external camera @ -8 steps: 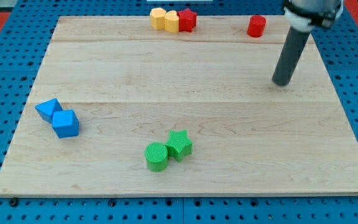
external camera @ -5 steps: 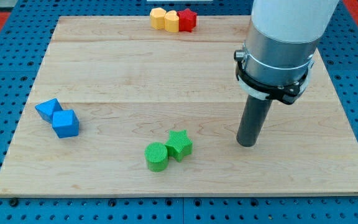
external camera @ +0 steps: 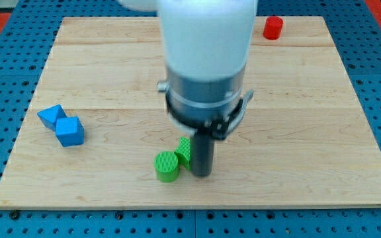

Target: Slide the green star to the left side of the red circle

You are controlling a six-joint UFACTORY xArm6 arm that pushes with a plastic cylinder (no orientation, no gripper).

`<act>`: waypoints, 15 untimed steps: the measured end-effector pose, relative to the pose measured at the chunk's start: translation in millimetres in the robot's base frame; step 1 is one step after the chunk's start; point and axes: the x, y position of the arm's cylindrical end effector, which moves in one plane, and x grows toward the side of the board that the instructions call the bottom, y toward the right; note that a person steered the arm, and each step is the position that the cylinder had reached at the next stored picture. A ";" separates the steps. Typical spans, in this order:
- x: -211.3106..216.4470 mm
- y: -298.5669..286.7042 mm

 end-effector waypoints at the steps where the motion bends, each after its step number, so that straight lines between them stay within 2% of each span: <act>1: -4.9 0.7; 2: 9.9 -16.9; 3: -31.9 -35.0; 5: -148.6 6.8; 6: -101.5 4.8; 7: -114.5 -40.0; 8: -142.8 -27.8; 9: -165.3 25.9; 10: -162.4 52.4; 11: -133.3 29.6; 12: -149.2 -29.1; 13: -191.1 -1.8; 15: -238.3 60.1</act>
